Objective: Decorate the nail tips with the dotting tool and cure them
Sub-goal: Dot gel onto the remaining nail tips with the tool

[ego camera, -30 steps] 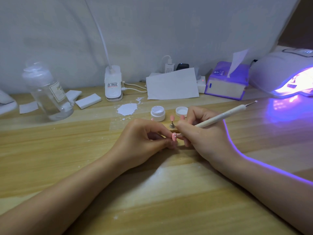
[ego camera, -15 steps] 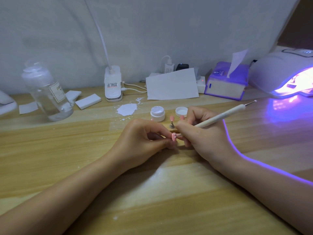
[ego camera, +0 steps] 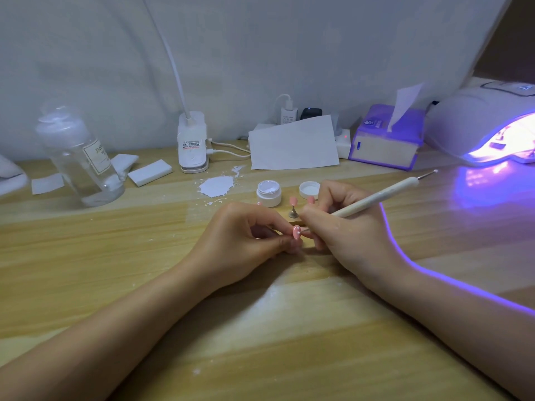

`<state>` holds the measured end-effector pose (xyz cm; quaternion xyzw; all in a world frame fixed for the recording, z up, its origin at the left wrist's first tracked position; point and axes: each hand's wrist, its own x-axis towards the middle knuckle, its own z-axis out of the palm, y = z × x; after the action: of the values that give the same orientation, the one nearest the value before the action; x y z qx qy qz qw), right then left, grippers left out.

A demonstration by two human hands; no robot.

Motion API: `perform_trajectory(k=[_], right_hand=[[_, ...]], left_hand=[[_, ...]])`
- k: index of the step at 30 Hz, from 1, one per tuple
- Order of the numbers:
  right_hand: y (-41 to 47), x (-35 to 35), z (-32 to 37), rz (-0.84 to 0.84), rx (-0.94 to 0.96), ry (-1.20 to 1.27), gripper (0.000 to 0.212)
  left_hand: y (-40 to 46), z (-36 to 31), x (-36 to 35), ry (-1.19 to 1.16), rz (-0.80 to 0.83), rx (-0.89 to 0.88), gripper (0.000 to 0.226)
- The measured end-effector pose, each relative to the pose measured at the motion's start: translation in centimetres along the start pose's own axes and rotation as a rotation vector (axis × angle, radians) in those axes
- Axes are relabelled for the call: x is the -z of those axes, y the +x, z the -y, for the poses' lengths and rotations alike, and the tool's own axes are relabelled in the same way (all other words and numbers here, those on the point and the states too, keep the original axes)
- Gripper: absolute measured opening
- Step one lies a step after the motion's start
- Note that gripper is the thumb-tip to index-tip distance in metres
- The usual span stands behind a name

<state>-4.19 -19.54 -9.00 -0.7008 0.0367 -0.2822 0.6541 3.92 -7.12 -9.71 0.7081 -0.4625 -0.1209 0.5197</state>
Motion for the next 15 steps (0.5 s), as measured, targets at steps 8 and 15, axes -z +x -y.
perform_trajectory(k=[8, 15], right_hand=[[0.01, -0.06, 0.06, -0.001, -0.005, 0.012, 0.041], [0.0, 0.02, -0.02, -0.02, -0.004, -0.031, 0.039]], left_hand=[[0.01, -0.14, 0.01, -0.017, -0.005, -0.001, 0.024], [-0.04, -0.13, 0.02, -0.005, -0.005, -0.001, 0.022]])
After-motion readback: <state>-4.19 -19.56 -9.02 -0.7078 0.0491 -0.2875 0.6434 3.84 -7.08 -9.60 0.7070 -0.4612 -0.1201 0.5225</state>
